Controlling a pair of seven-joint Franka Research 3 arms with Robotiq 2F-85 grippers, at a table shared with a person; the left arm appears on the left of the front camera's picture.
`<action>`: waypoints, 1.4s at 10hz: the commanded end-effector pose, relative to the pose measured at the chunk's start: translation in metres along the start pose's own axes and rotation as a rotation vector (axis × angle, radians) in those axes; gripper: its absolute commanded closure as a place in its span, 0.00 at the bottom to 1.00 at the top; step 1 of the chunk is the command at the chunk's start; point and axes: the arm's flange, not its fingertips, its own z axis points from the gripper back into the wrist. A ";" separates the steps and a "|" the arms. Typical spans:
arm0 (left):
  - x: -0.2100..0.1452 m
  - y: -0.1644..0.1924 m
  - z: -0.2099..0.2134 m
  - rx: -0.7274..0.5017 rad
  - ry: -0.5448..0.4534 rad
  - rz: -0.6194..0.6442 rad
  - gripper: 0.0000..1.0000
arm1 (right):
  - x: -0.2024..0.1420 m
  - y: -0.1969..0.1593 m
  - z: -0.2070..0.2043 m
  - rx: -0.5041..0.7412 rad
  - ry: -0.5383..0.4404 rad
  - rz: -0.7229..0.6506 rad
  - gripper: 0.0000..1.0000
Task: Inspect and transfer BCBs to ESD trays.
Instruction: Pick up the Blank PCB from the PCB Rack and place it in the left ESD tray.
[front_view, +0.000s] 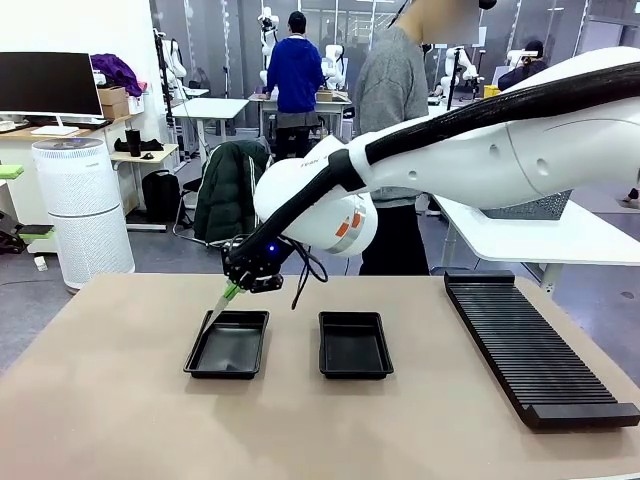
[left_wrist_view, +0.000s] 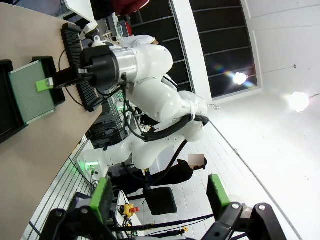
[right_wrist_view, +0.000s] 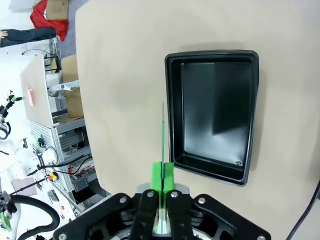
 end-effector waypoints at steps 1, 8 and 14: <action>-0.001 -0.001 0.000 0.001 -0.008 0.010 0.00 | 0.004 -0.002 -0.007 0.038 -0.019 -0.008 0.98; -0.001 -0.001 0.000 0.001 -0.008 0.010 0.00 | 0.008 -0.006 -0.013 0.015 -0.016 -0.004 0.98; -0.001 -0.001 0.000 0.001 -0.008 0.010 0.00 | 0.017 -0.010 -0.032 0.053 -0.041 -0.030 0.98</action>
